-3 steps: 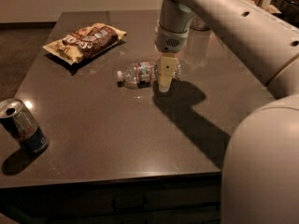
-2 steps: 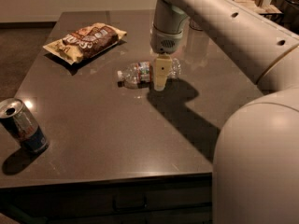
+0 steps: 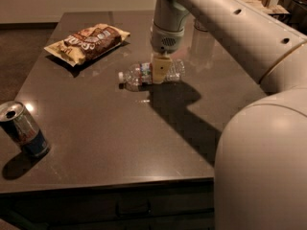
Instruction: Pick water bottle
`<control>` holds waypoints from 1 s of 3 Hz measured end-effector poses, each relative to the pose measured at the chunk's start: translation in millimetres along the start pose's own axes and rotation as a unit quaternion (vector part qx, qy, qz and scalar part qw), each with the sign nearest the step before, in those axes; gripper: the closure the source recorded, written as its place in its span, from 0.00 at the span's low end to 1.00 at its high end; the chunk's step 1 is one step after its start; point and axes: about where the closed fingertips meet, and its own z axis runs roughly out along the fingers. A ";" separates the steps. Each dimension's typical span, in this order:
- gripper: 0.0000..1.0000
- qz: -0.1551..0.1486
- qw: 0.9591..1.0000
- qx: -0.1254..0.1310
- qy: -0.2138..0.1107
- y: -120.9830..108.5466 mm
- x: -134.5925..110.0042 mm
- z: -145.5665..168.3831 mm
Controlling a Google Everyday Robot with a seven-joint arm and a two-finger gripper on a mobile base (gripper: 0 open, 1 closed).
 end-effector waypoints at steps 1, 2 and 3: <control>0.86 -0.024 1.000 0.013 -0.015 1.7 -16.2 -27.4; 1.00 -0.069 0.997 0.026 -0.032 0.6 -35.1 -57.2; 1.00 -0.127 0.990 0.038 -0.047 -4.9 -55.5 -81.8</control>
Offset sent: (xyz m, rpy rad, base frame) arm -0.0236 0.0303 0.1194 0.0671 -0.0959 0.3074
